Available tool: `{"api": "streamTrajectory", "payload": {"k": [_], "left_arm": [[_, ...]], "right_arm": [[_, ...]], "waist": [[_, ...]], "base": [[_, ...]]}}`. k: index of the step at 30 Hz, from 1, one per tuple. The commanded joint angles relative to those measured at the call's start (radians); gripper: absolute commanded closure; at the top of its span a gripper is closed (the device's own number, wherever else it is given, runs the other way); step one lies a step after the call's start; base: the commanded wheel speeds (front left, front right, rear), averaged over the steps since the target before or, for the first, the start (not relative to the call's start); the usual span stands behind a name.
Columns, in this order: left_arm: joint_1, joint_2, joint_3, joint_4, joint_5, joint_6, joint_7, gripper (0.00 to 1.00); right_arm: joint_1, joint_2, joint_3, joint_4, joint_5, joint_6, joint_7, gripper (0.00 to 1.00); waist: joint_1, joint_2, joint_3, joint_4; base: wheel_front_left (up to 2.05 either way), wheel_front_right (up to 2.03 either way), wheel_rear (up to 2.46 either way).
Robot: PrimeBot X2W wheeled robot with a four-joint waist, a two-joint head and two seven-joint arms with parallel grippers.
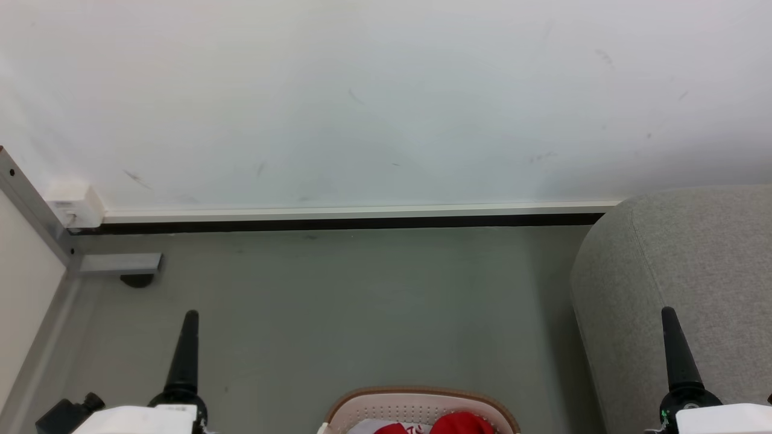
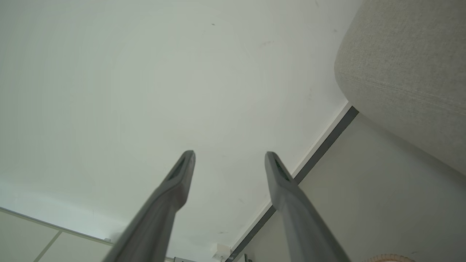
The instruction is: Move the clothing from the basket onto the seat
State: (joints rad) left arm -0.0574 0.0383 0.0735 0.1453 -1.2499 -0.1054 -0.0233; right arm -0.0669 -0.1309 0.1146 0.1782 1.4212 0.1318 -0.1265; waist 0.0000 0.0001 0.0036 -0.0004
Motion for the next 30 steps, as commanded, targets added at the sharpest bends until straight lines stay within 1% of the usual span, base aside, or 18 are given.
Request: {"api": "streamTrajectory", "payload": {"k": [1, 3, 4, 5, 11, 20, 25, 30], "left_arm": [[-0.009, 0.008, -0.003, -0.027, 0.064, -0.007, -0.014, 0.00], [-0.006, 0.010, -0.008, -0.032, 0.115, -0.008, -0.021, 0.00], [-0.005, 0.020, -0.015, -0.034, 0.153, -0.008, -0.025, 0.00], [-0.005, 0.020, -0.015, -0.034, 0.153, -0.008, -0.025, 0.00], [-0.001, 0.018, -0.017, -0.048, 0.304, -0.010, -0.046, 0.00], [0.010, 0.018, -0.026, -0.049, 0.512, -0.004, -0.075, 0.00], [0.014, 0.030, -0.041, -0.035, 0.616, 0.010, -0.091, 0.00], [0.019, 0.037, -0.056, -0.023, 0.683, 0.017, -0.105, 0.00]], "right_arm": [[-0.022, -0.004, -0.008, -0.023, -0.078, -0.001, -0.011, 0.00], [-0.022, -0.001, -0.008, -0.025, -0.152, -0.001, -0.015, 0.00], [-0.021, 0.000, -0.008, -0.026, -0.174, -0.001, -0.017, 0.00], [-0.021, 0.000, -0.008, -0.026, -0.174, -0.001, -0.017, 0.00], [-0.020, 0.009, -0.002, -0.022, -0.323, -0.001, -0.029, 0.00], [-0.036, 0.019, -0.007, 0.060, -0.544, -0.001, -0.039, 0.00], [-0.042, 0.024, -0.016, 0.078, -0.626, -0.001, -0.042, 0.00], [-0.046, 0.029, -0.019, 0.092, -0.688, -0.001, -0.038, 0.00]], "waist": [[0.0000, -0.0001, -0.001, -0.001], [0.0000, -0.0001, -0.001, -0.002], [0.0000, -0.0001, -0.001, -0.002], [0.0000, -0.0001, -0.001, -0.002], [0.0000, -0.0001, -0.001, -0.003], [0.0000, -0.0001, -0.006, -0.008], [0.0000, -0.0001, -0.011, -0.010], [0.0000, -0.0001, -0.016, -0.013]], "base": [[0.00, 0.00, 0.00], [0.00, 0.00, 0.00], [0.00, 0.00, 0.00], [0.00, 0.00, 0.00], [0.00, 0.00, 0.00], [0.00, 0.00, 0.00], [0.00, 0.00, 0.00], [0.00, 0.00, 0.00]]}}
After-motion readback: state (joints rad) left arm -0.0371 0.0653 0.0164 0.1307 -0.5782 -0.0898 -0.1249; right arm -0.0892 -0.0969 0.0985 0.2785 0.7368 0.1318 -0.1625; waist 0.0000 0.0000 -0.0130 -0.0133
